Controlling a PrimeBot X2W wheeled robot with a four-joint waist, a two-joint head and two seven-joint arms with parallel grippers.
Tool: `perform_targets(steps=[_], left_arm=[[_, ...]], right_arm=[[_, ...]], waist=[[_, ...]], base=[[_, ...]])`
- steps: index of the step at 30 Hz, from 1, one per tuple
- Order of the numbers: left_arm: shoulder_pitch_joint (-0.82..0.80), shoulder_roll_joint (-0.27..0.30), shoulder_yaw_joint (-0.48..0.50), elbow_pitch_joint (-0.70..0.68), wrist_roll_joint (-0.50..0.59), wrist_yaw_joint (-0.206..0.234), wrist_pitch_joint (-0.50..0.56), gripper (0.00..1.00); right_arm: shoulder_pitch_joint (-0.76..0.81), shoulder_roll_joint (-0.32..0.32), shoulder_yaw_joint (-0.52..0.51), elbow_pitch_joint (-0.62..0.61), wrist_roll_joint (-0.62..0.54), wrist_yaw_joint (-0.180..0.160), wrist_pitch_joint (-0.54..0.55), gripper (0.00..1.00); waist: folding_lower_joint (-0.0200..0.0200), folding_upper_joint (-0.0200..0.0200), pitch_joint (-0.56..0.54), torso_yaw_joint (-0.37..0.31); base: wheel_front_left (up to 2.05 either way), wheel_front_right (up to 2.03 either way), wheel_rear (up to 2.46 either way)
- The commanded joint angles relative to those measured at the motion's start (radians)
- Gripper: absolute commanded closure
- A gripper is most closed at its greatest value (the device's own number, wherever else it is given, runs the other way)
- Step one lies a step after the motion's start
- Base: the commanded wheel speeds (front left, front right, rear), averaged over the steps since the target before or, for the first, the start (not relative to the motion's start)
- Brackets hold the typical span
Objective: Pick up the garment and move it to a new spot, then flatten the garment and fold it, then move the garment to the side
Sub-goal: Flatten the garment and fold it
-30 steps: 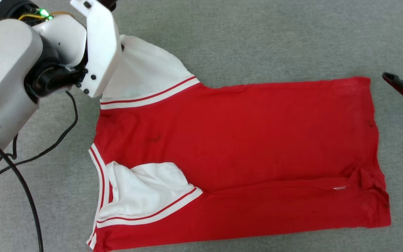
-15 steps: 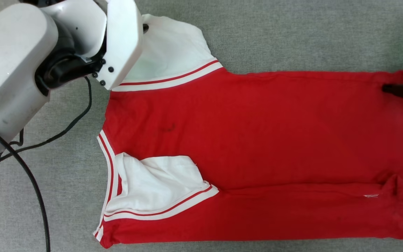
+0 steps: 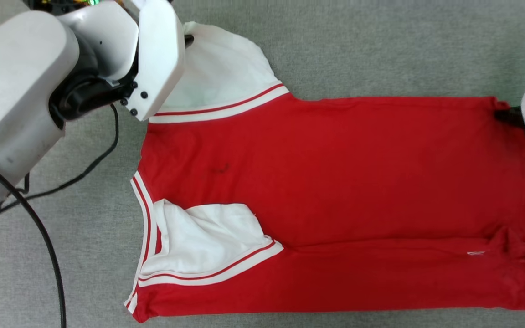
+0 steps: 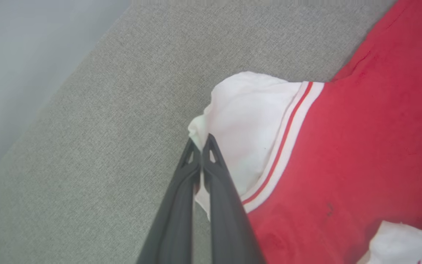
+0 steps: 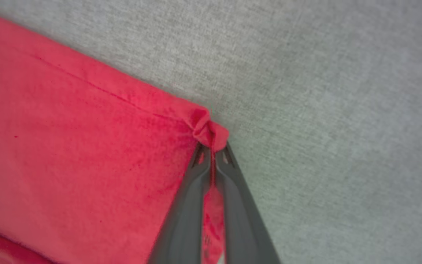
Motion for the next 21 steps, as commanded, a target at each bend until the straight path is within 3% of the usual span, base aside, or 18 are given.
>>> perform_targets(steps=[1, 13, 21], left_arm=[[0.020, 0.008, -0.005, 0.003, -0.009, 0.000, -0.015, 1.00], [0.132, 0.131, -0.025, -0.112, -0.013, 0.013, -0.096, 1.00], [0.268, 0.230, -0.046, -0.285, -0.022, 0.086, -0.135, 1.00]], right_arm=[[0.021, 0.001, 0.014, -0.004, 0.014, 0.000, -0.029, 1.00], [0.105, -0.074, 0.070, -0.083, 0.081, 0.000, -0.194, 1.00], [0.219, -0.130, 0.103, -0.144, 0.108, 0.000, -0.286, 1.00]], waist=[[0.0000, 0.0000, -0.047, -0.011], [0.0000, 0.0000, -0.201, -0.032], [0.0000, 0.0000, -0.285, -0.030]], base=[[0.00, 0.00, 0.00], [0.00, 0.00, 0.00], [0.00, 0.00, 0.00]])
